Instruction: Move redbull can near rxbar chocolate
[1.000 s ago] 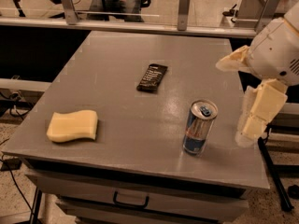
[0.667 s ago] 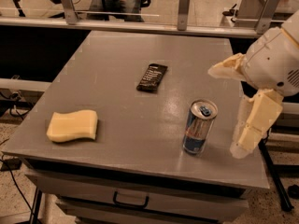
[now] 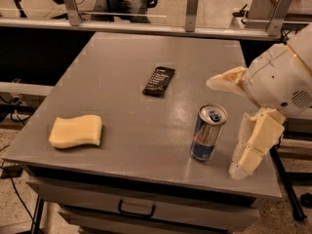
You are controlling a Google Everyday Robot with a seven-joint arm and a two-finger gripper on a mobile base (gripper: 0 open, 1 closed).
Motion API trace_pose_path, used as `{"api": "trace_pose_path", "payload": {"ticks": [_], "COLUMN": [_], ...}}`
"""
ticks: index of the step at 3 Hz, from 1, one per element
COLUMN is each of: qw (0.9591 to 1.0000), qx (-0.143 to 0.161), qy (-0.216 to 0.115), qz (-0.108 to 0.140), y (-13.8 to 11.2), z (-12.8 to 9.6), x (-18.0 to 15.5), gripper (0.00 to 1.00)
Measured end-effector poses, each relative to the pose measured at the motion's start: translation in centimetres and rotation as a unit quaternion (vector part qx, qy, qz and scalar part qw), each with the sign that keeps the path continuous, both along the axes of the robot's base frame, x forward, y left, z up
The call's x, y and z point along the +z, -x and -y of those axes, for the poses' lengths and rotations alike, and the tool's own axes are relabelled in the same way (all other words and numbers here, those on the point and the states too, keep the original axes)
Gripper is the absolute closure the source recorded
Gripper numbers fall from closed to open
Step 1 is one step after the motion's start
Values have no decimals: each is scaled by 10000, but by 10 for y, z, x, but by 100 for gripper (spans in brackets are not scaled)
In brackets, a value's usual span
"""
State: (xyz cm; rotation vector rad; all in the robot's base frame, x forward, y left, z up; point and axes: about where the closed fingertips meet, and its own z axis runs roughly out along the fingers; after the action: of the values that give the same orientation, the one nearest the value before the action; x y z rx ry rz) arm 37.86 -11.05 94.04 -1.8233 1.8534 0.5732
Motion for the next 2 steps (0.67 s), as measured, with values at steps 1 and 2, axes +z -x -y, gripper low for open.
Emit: {"api": "trace_pose_path", "payload": {"ticks": [1,2], "qw": [10000,9996], "qx": [-9,-210], "qy": [-70,-121], "qz": [1,140], "y": [-1,-11], "z": [-1,2], "x": [-1,-5], "gripper": [0,0]}}
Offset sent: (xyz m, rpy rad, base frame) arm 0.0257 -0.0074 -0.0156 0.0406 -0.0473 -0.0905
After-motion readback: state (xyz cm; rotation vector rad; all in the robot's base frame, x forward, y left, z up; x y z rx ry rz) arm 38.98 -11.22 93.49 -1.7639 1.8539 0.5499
